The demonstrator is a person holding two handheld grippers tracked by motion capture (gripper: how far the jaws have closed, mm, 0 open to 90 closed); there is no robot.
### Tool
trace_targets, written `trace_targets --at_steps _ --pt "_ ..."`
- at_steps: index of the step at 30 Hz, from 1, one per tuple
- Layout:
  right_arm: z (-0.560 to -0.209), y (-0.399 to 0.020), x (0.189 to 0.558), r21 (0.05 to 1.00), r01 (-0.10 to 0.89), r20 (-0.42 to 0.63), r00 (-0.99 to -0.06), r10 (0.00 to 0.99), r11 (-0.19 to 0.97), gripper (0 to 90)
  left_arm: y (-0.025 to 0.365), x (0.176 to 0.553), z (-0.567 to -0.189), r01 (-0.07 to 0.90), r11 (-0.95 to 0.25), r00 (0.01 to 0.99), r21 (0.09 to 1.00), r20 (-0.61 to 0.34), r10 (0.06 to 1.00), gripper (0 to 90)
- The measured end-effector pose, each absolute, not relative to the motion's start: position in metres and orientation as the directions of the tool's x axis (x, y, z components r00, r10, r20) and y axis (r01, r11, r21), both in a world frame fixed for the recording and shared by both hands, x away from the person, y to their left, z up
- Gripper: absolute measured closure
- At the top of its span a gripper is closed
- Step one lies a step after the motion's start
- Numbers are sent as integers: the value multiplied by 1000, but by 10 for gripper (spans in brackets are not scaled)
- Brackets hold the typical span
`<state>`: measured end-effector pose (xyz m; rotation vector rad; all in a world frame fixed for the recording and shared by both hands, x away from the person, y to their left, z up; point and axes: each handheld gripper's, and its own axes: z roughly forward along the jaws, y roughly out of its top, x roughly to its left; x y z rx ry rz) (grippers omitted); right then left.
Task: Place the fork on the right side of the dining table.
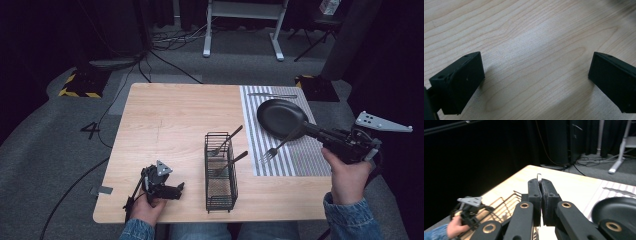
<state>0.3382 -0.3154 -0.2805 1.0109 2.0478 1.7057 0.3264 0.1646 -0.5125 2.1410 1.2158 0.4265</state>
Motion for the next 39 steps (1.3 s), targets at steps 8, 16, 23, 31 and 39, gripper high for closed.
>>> trace_targets --at_steps 8,16,23,31,39 --pt "-297 -318 364 927 368 212 -661 720 65 873 165 326 -512 648 -375 521 663 -26 853 5" --pt "-310 -320 385 920 388 224 -627 746 50 873 164 327 -513 650 -369 516 664 -29 856 7" --pt "-325 -319 403 911 410 219 -591 776 55 873 164 326 -512 651 -368 514 664 -29 857 8" --pt "-345 -320 421 894 446 231 -548 804 47 873 164 326 -512 651 -368 513 664 -27 858 9" --pt "-360 -315 436 885 462 215 -515 830 58 873 165 325 -512 652 -371 514 661 -25 858 9"
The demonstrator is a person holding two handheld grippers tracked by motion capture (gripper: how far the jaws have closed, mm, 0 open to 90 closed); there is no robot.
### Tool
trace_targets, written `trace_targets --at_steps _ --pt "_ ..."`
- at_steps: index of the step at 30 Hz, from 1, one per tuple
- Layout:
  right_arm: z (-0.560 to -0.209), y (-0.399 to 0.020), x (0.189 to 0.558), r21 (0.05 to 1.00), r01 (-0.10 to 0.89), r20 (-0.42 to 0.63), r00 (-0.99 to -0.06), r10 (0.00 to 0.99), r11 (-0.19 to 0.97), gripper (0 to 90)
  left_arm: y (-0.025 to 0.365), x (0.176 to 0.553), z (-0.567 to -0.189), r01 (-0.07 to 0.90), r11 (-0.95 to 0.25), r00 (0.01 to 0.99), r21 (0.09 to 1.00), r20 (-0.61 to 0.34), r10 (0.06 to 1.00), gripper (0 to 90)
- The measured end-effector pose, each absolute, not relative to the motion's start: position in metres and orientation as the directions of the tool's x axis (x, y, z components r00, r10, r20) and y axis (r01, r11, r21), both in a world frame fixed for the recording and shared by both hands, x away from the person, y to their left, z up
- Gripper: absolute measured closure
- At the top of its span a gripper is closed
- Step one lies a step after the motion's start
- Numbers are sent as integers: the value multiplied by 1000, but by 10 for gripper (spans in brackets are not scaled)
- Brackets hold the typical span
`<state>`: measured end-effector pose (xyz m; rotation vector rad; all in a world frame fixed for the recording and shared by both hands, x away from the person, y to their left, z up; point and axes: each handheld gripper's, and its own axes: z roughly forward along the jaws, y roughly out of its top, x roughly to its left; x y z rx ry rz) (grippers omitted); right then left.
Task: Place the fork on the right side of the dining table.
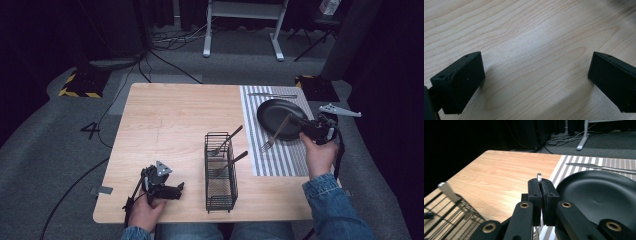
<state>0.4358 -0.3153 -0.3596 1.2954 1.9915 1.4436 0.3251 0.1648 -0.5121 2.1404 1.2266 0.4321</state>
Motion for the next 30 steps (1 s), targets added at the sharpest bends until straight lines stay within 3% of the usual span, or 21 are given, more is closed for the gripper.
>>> trace_targets --at_steps 30 --pt "-381 -329 447 847 531 244 -439 864 30 845 164 324 -512 654 -365 508 663 -27 861 8"
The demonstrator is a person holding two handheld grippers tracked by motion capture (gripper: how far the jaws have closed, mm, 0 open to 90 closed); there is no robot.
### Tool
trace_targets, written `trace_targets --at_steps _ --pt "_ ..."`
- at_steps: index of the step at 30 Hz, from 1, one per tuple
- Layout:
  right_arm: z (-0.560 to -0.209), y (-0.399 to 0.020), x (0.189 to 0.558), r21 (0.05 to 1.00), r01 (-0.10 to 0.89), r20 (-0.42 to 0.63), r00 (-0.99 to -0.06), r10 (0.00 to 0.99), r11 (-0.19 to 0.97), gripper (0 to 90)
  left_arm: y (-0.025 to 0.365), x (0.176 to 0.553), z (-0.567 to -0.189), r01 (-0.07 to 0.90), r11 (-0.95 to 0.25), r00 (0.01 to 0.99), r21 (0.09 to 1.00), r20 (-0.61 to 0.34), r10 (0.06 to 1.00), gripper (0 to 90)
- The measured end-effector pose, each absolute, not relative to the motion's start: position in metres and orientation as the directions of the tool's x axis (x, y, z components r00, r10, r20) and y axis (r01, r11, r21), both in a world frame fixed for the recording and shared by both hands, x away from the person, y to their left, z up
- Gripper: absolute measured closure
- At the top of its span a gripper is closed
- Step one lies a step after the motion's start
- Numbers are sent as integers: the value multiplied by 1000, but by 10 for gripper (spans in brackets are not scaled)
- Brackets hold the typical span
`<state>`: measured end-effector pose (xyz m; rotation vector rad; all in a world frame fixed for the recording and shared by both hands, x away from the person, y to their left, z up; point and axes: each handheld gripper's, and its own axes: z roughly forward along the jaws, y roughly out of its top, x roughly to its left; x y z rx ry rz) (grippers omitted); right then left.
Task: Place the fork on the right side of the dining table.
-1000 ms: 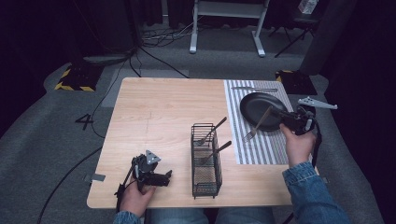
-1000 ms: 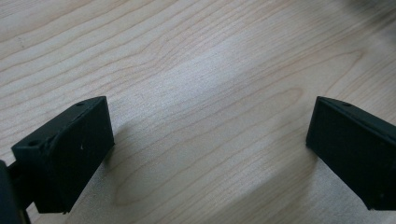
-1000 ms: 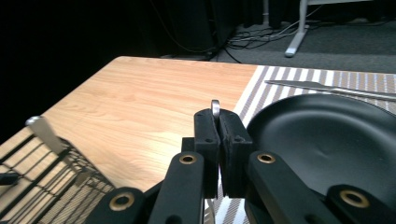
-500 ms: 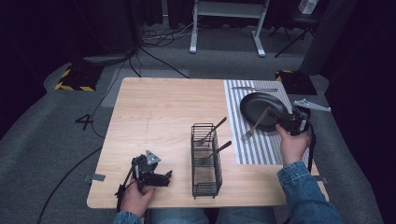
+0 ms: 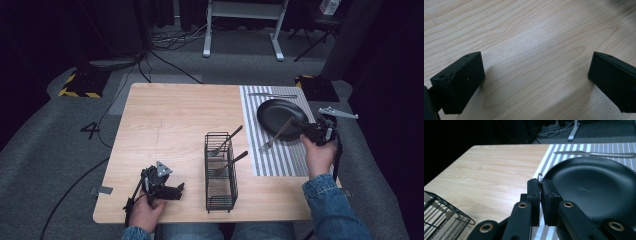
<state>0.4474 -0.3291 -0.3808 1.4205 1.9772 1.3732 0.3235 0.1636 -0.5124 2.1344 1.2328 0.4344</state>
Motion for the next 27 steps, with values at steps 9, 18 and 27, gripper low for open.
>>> trace_targets --at_steps 9,18,27 --pt "-387 -351 449 812 584 265 -392 881 16 790 163 323 -512 654 -363 506 664 -28 862 8" --pt "-397 -367 447 786 618 296 -358 886 -13 762 163 323 -512 654 -363 507 663 -28 862 8" --pt "-408 -382 445 755 654 326 -330 886 -34 728 163 323 -512 654 -363 506 664 -28 862 8"
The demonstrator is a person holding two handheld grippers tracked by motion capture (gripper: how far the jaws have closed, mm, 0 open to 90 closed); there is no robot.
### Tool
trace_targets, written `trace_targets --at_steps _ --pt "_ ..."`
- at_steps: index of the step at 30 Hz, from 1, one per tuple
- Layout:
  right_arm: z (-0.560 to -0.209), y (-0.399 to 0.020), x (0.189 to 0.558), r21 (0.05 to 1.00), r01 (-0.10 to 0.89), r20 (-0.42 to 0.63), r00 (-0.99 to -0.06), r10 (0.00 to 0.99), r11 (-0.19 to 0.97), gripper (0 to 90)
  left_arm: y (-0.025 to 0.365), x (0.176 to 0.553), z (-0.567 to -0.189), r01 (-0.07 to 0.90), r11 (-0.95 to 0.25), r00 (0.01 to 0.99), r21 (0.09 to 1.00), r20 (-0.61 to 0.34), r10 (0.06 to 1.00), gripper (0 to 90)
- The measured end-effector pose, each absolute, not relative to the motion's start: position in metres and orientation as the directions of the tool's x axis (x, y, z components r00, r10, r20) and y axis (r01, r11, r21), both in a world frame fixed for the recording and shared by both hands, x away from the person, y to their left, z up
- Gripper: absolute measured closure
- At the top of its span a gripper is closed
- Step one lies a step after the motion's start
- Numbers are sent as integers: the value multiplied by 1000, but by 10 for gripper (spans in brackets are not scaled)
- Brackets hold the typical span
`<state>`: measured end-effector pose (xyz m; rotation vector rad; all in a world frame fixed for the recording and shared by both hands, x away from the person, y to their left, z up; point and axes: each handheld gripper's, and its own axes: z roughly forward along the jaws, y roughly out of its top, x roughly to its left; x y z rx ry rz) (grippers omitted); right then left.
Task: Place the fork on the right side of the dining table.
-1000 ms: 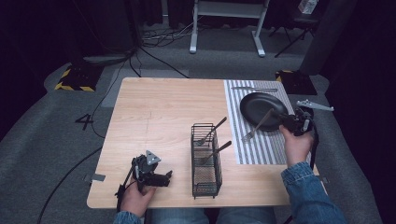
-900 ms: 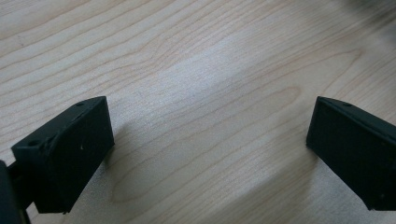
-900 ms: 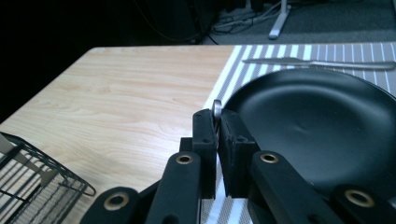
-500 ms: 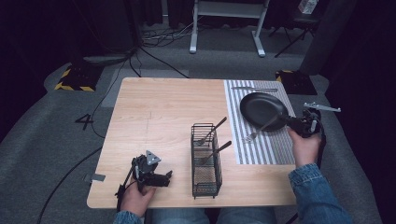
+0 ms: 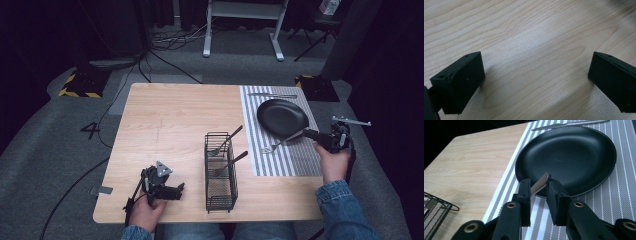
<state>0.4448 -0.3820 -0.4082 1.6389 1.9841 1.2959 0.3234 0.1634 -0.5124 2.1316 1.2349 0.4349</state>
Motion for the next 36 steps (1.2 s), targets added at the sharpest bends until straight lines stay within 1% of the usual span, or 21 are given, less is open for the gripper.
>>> trace_targets --at_steps 8,18,36 --pt "-414 -387 447 743 669 309 -325 894 -14 705 163 323 -512 654 -363 507 663 -28 862 8" --pt "-422 -398 454 700 714 313 -311 897 3 678 163 323 -512 654 -364 507 663 -29 861 8" --pt "-444 -412 456 650 760 328 -264 907 -14 660 163 323 -512 654 -365 508 663 -28 861 8"
